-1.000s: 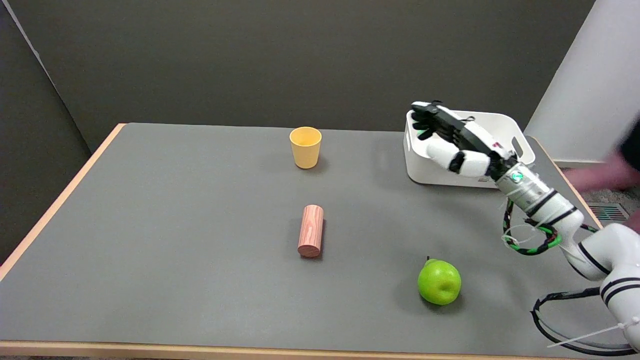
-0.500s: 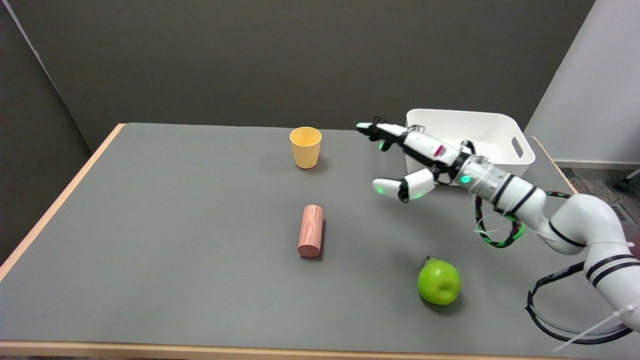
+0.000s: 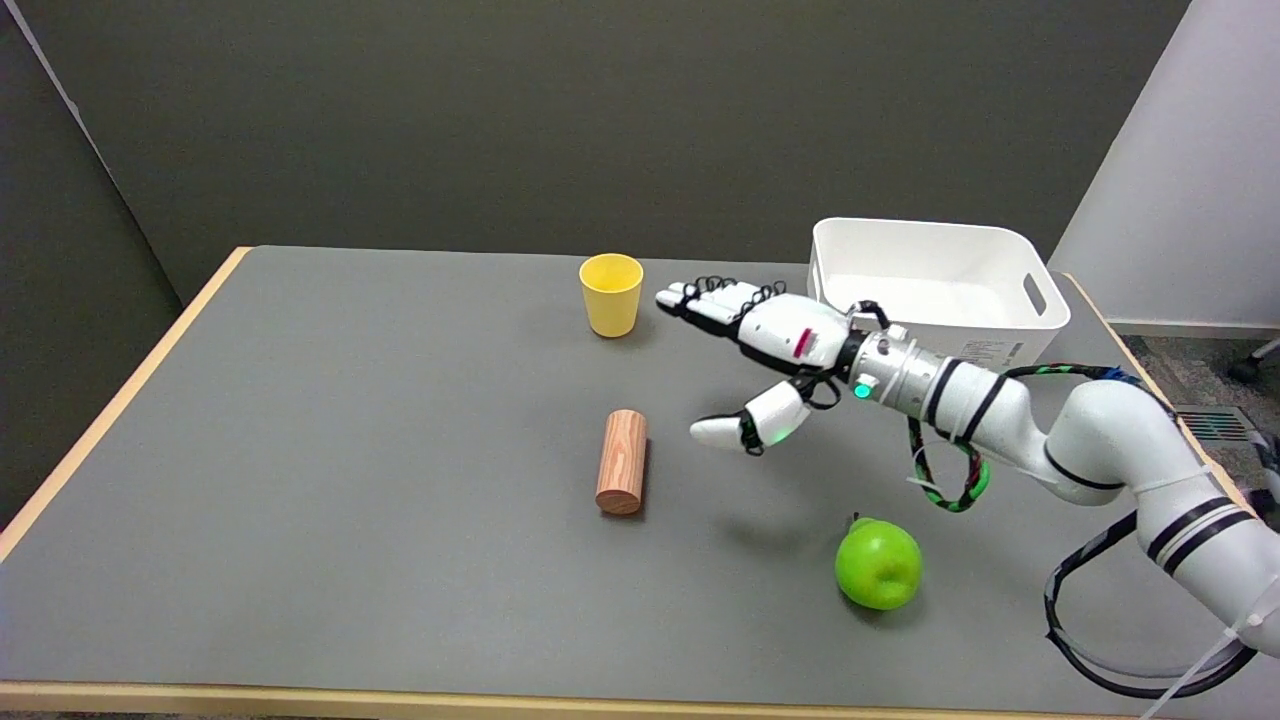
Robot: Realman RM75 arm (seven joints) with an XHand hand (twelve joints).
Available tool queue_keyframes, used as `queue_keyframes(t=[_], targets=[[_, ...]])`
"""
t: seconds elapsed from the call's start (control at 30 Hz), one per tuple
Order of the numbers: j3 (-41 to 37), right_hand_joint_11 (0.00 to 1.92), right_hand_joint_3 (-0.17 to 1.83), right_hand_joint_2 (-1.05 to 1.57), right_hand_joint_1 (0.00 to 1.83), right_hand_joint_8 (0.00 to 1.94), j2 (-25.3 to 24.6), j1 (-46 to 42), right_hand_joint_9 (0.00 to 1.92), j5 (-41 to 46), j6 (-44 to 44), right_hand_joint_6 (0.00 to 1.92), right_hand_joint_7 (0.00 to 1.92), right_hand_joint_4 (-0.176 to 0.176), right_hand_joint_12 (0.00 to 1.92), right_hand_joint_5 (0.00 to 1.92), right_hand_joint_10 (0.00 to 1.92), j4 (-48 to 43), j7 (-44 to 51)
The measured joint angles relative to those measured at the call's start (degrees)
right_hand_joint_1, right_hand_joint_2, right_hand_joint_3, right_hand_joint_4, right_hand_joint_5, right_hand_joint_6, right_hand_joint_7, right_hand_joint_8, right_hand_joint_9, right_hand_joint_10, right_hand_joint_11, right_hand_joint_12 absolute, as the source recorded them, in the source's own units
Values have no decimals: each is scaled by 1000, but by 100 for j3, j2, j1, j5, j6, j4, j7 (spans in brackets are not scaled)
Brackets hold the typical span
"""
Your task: Pick up the wooden cylinder.
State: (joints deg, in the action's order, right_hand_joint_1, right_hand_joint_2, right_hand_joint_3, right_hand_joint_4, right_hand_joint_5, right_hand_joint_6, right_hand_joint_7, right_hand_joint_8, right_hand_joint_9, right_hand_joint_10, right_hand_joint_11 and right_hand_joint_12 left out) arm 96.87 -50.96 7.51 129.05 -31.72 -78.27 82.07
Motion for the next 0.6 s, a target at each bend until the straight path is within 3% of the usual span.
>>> queue_keyframes(t=[0.13,0.6], targets=[[266,47,763,495,338,67,17,-1,-1,-95,300,-1,-1,-27,1206,-1,454,-152,64],[988,47,807,495,325,206,-31,-41,-1,-267,1211,-1,-1,-27,1176,-1,477,-608,167]])
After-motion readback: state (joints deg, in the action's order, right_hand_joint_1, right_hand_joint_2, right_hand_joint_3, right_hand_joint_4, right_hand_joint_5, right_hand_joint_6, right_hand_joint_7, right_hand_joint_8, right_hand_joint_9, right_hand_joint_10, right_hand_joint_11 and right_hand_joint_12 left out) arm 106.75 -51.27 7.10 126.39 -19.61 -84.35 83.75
